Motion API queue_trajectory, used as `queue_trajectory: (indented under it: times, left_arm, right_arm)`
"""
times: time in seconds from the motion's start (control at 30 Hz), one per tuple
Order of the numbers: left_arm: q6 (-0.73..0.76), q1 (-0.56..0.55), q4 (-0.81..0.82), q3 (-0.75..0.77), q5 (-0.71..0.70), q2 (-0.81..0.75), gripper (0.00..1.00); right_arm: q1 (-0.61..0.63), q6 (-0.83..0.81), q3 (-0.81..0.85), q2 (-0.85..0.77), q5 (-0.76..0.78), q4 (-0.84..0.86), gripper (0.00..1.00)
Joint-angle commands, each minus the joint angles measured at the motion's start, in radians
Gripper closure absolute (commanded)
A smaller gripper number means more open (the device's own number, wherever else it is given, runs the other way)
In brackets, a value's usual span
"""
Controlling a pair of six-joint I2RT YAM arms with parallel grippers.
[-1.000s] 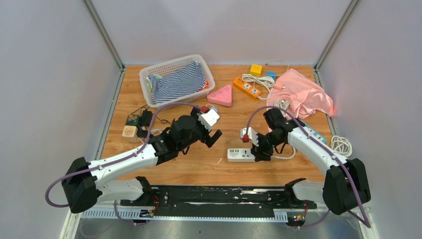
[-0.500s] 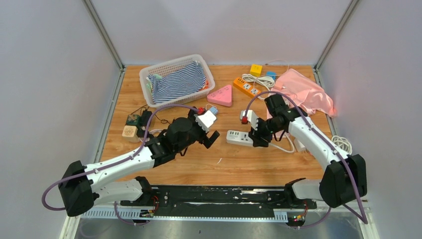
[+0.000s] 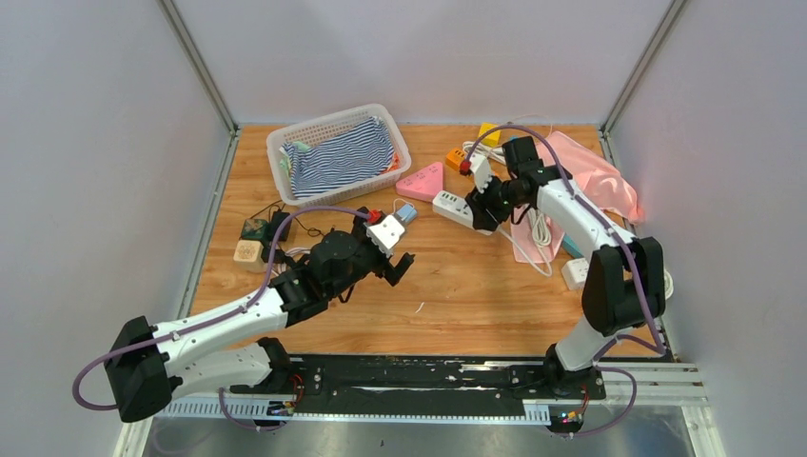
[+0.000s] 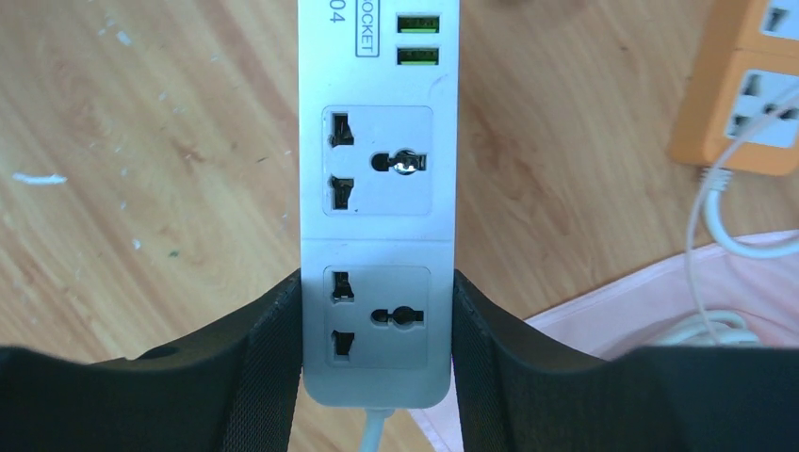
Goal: Pull the plug off the socket
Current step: Place the socket at the center of the board.
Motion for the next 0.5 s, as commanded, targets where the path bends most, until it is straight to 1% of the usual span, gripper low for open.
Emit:
queue_trajectory:
  times: [0.0, 0.23, 0.47]
  left_arm:
    - [0.001, -0.010, 0.039, -0.016, -0.003, -0.020, 0.00]
    - [0.004, -0.011, 0.068, -0.058, 0.006, -0.070, 0.00]
    - [0.007, -0.011, 0.117, -0.122, 0.014, -0.149, 0.00]
  right_arm:
    - [-0.053, 0.094, 0.089, 0.053, 0.054, 0.067, 1.00]
    - [-0.098, 0.143, 0.076, 0.084, 0.054, 0.181, 1.00]
    - [-0.098, 0.167, 0.072, 0.158, 0.105, 0.224, 1.00]
